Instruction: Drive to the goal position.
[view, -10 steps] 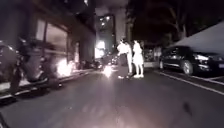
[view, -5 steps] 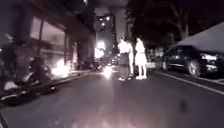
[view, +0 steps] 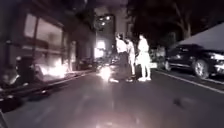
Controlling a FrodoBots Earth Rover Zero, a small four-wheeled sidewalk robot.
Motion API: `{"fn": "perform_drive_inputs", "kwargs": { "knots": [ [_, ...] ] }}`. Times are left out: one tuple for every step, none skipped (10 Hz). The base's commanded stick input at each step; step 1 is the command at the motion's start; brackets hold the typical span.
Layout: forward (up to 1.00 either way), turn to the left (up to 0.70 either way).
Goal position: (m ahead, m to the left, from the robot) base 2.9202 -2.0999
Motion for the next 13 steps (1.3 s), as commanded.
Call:
{"fn": "perform_drive_inputs", "kwargs": {
  "knots": [
    [0.66,0.0],
    [0.52,0.0],
    [0.45,0.0],
    [0.45,0.0],
    [0.45,0.0],
    [0.0,0.0],
    [0.0,0.0],
    [0.0,0.0],
    [0.0,0.0],
    [0.0,0.0],
    [0.0,0.45],
    [0.0,0.45],
    [0.0,0.45]
  ]
}}
